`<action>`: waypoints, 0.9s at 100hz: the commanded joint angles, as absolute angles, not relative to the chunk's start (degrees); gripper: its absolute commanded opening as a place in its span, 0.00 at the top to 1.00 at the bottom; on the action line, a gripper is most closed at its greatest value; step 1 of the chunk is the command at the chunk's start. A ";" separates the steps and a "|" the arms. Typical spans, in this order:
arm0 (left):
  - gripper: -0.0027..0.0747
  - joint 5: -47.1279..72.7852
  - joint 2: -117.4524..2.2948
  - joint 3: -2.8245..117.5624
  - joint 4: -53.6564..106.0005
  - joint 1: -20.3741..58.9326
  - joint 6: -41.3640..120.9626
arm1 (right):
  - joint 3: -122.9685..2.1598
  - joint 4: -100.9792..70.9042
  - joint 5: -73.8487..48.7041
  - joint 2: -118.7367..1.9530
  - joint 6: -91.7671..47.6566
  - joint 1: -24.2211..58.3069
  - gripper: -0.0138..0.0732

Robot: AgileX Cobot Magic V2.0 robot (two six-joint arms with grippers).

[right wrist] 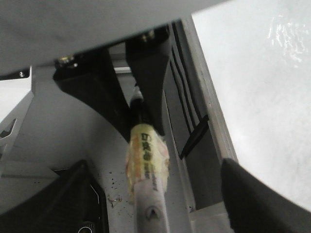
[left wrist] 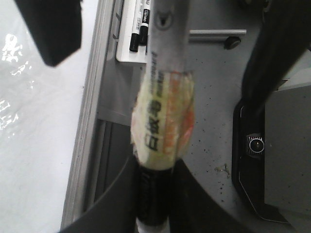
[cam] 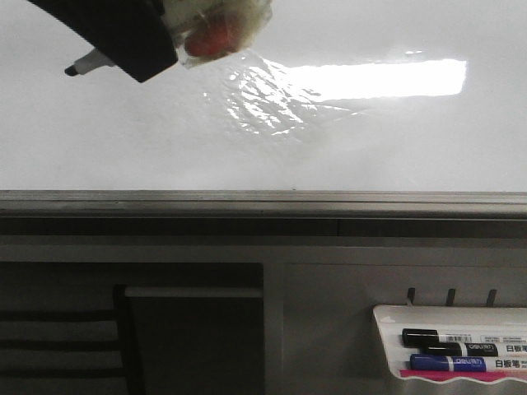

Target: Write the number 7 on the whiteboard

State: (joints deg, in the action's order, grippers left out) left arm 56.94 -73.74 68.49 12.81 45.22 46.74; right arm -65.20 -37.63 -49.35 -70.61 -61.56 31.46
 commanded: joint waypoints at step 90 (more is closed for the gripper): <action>0.91 52.50 -71.98 70.43 12.23 45.72 46.56 | -67.09 -40.54 -49.14 -70.90 -62.26 31.87 0.87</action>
State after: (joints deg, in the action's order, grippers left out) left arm 55.49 -73.74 68.49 11.50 45.36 47.74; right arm -65.20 -38.02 -50.79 -72.07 -61.73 31.59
